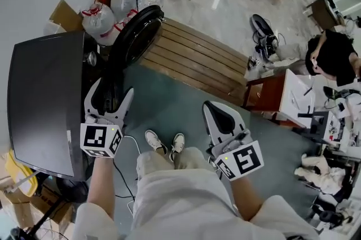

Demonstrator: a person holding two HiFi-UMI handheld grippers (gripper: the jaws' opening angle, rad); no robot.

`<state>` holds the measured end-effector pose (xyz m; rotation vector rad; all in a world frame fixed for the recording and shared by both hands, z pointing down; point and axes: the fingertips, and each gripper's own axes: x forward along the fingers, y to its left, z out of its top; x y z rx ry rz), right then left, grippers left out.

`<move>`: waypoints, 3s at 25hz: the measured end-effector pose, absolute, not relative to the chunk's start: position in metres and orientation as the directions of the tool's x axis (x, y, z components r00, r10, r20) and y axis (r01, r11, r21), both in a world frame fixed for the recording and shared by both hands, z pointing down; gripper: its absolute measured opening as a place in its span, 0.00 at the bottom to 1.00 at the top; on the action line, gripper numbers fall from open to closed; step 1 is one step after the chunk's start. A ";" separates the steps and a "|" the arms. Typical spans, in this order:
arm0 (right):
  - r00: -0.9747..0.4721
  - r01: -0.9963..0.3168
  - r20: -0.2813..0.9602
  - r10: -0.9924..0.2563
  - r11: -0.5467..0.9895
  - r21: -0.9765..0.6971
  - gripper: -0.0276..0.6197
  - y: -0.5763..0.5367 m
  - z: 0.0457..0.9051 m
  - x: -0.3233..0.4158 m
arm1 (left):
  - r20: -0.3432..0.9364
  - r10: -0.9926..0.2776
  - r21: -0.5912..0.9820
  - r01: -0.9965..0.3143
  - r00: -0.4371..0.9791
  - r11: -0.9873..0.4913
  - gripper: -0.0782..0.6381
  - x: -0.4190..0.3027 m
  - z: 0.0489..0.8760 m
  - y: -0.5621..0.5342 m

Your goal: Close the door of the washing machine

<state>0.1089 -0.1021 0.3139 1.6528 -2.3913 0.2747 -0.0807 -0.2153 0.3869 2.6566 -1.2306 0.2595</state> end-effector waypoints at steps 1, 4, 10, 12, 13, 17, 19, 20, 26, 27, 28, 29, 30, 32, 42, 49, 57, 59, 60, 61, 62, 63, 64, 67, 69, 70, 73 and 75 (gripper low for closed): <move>-0.328 -0.942 0.292 -0.898 0.334 -0.032 0.04 -0.101 0.318 0.114 | 0.255 -0.723 0.096 -0.761 0.642 -0.642 0.59 -0.075 0.394 -0.225; -0.290 -0.956 0.314 -0.904 0.289 -0.050 0.04 -0.095 0.338 0.129 | 0.299 -0.700 0.058 -0.745 0.648 -0.665 0.59 -0.058 0.419 -0.251; -0.260 -0.966 0.352 -0.899 0.245 -0.087 0.04 -0.095 0.373 0.142 | 0.367 -0.693 0.000 -0.745 0.621 -0.667 0.59 -0.039 0.468 -0.309; -0.249 -0.969 0.351 -0.903 0.230 -0.094 0.04 -0.102 0.378 0.146 | 0.389 -0.691 -0.006 -0.748 0.609 -0.663 0.59 -0.036 0.483 -0.328; -0.243 -0.970 0.349 -0.905 0.223 -0.098 0.04 -0.104 0.379 0.149 | 0.401 -0.688 -0.009 -0.749 0.604 -0.662 0.59 -0.034 0.490 -0.336; -0.229 -0.973 0.355 -0.906 0.205 -0.105 0.04 -0.107 0.390 0.160 | 0.455 -0.669 -0.028 -0.742 0.587 -0.670 0.59 -0.027 0.520 -0.361; -0.225 -0.974 0.364 -0.904 0.199 -0.109 0.04 -0.107 0.398 0.163 | 0.484 -0.659 -0.040 -0.737 0.576 -0.674 0.59 -0.024 0.536 -0.375; -0.224 -0.974 0.369 -0.902 0.196 -0.111 0.04 -0.108 0.402 0.164 | 0.499 -0.654 -0.050 -0.734 0.569 -0.677 0.59 -0.023 0.544 -0.384; -0.228 -0.972 0.404 -0.886 0.186 -0.140 0.04 -0.122 0.424 0.159 | 0.583 -0.614 -0.083 -0.713 0.532 -0.697 0.59 -0.013 0.586 -0.448; -0.227 -0.972 0.410 -0.883 0.183 -0.146 0.04 -0.124 0.428 0.158 | 0.595 -0.603 -0.083 -0.706 0.531 -0.704 0.59 -0.011 0.592 -0.457; -0.227 -0.972 0.416 -0.881 0.179 -0.150 0.04 -0.125 0.432 0.158 | 0.607 -0.593 -0.086 -0.698 0.530 -0.711 0.59 -0.009 0.598 -0.466; -0.226 -0.972 0.421 -0.878 0.176 -0.154 0.04 -0.126 0.437 0.158 | 0.617 -0.584 -0.091 -0.690 0.527 -0.718 0.59 -0.007 0.603 -0.474; -0.225 -0.972 0.426 -0.876 0.174 -0.156 0.04 -0.127 0.441 0.158 | 0.628 -0.577 -0.099 -0.682 0.522 -0.725 0.59 -0.005 0.608 -0.481; -0.223 -0.973 0.433 -0.873 0.169 -0.159 0.04 -0.127 0.449 0.160 | 0.650 -0.569 -0.120 -0.671 0.504 -0.732 0.59 -0.001 0.618 -0.492; -0.227 -0.970 0.466 -0.855 0.159 -0.182 0.04 -0.119 0.472 0.150 | 0.730 -0.533 -0.188 -0.624 0.427 -0.759 0.59 0.009 0.659 -0.525; -0.198 -0.975 0.489 -0.850 0.120 -0.187 0.04 -0.102 0.482 0.164 | 0.743 -0.534 -0.170 -0.659 0.403 -0.733 0.58 0.019 0.673 -0.535; -0.185 -0.975 0.501 -0.846 0.095 -0.200 0.04 -0.082 0.486 0.170 | 0.737 -0.575 -0.207 -0.691 0.356 -0.693 0.46 0.019 0.671 -0.537; -0.182 -0.976 0.502 -0.846 0.092 -0.199 0.04 -0.078 0.486 0.172 | 0.734 -0.577 -0.216 -0.682 0.358 -0.699 0.46 0.023 0.670 -0.532; -0.179 -0.976 0.501 -0.847 0.090 -0.197 0.04 -0.076 0.486 0.173 | 0.734 -0.576 -0.221 -0.675 0.360 -0.704 0.46 0.025 0.671 -0.530; -0.176 -0.977 0.499 -0.848 0.088 -0.195 0.04 -0.075 0.486 0.174 | 0.734 -0.575 -0.227 -0.667 0.361 -0.709 0.46 0.027 0.672 -0.527; -0.173 -0.977 0.498 -0.850 0.085 -0.194 0.04 -0.074 0.485 0.175 | 0.734 -0.575 -0.234 -0.659 0.362 -0.714 0.47 0.029 0.673 -0.524; -0.171 -0.977 0.496 -0.851 0.084 -0.194 0.04 -0.072 0.484 0.175 | 0.734 -0.575 -0.241 -0.653 0.362 -0.718 0.47 0.031 0.673 -0.521; -0.171 -0.978 0.494 -0.853 0.084 -0.193 0.04 -0.071 0.482 0.176 | 0.734 -0.575 -0.246 -0.647 0.361 -0.721 0.48 0.033 0.674 -0.517; -0.171 -0.978 0.495 -0.852 0.085 -0.190 0.04 -0.061 0.479 0.178 | 0.736 -0.572 -0.253 -0.637 0.361 -0.728 0.49 0.040 0.675 -0.507; -0.168 -0.979 0.495 -0.852 0.084 -0.187 0.04 -0.055 0.478 0.182 | 0.741 -0.568 -0.255 -0.632 0.359 -0.732 0.50 0.043 0.675 -0.499; -0.165 -0.979 0.495 -0.853 0.082 -0.186 0.04 -0.053 0.477 0.184 | 0.743 -0.567 -0.257 -0.630 0.356 -0.733 0.51 0.045 0.676 -0.496; -0.158 -0.980 0.495 -0.854 0.075 -0.183 0.04 -0.048 0.477 0.191 | 0.738 -0.573 -0.269 -0.624 0.355 -0.733 0.54 0.051 0.680 -0.488; -0.156 -0.980 0.493 -0.856 0.072 -0.185 0.04 -0.046 0.478 0.195 | 0.730 -0.578 -0.277 -0.614 0.366 -0.739 0.54 0.056 0.682 -0.485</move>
